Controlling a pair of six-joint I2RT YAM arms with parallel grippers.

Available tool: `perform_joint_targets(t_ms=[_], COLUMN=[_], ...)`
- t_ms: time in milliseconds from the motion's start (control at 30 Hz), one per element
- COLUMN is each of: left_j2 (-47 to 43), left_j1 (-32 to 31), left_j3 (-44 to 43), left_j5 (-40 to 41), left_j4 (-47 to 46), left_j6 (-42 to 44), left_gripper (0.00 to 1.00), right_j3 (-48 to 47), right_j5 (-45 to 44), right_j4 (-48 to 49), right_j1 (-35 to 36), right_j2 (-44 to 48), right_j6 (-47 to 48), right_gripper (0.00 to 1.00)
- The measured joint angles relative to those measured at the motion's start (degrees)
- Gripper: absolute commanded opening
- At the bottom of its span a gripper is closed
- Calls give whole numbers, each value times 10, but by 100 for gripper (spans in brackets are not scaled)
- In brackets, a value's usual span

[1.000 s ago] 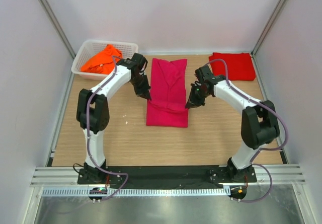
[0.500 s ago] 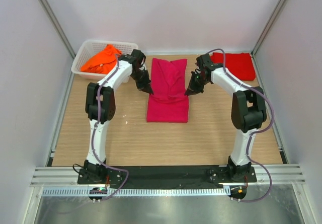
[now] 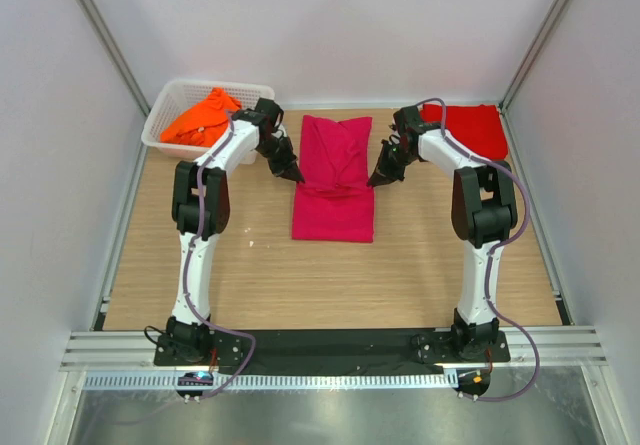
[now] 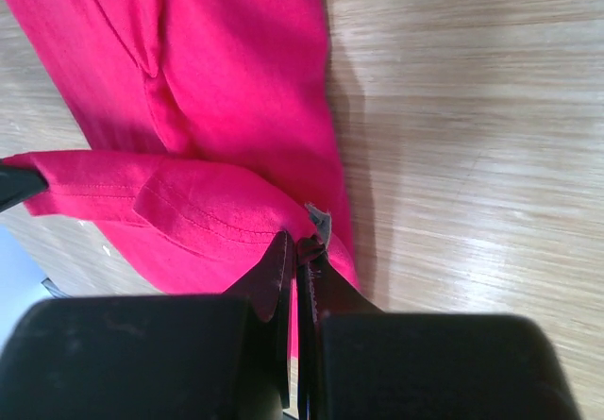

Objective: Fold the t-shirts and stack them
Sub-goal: Fold the tshirt

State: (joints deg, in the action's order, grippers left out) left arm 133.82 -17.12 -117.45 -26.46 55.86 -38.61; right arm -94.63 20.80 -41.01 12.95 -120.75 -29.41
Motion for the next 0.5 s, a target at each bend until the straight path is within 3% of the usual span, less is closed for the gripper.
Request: perform_joint_targets(t_ms=[167, 267, 333, 367, 400, 500], left_j2=[15, 22, 30, 34, 37, 40], left_j1=[7, 9, 11, 12, 12, 13], left_j3=[-7, -15, -27, -34, -39, -49], left_j5=[-19, -24, -28, -28, -27, -21], left_j4=[-16, -20, -21, -22, -21, -18], left_j6=[-1, 0, 0, 1, 2, 11], left_gripper=[2, 17, 24, 32, 36, 49], right_j3=[-9, -28, -43, -50, -56, -97], right_j5=[14, 22, 24, 25, 25, 12], right_j4=[2, 2, 1, 1, -2, -30], right_j1=[-12, -16, -18, -19, -20, -22], right_j2=[-11, -23, -33, -38, -43, -59], right_j6=[-4, -6, -7, -7, -7, 2], right_gripper=[1, 6, 16, 20, 30, 41])
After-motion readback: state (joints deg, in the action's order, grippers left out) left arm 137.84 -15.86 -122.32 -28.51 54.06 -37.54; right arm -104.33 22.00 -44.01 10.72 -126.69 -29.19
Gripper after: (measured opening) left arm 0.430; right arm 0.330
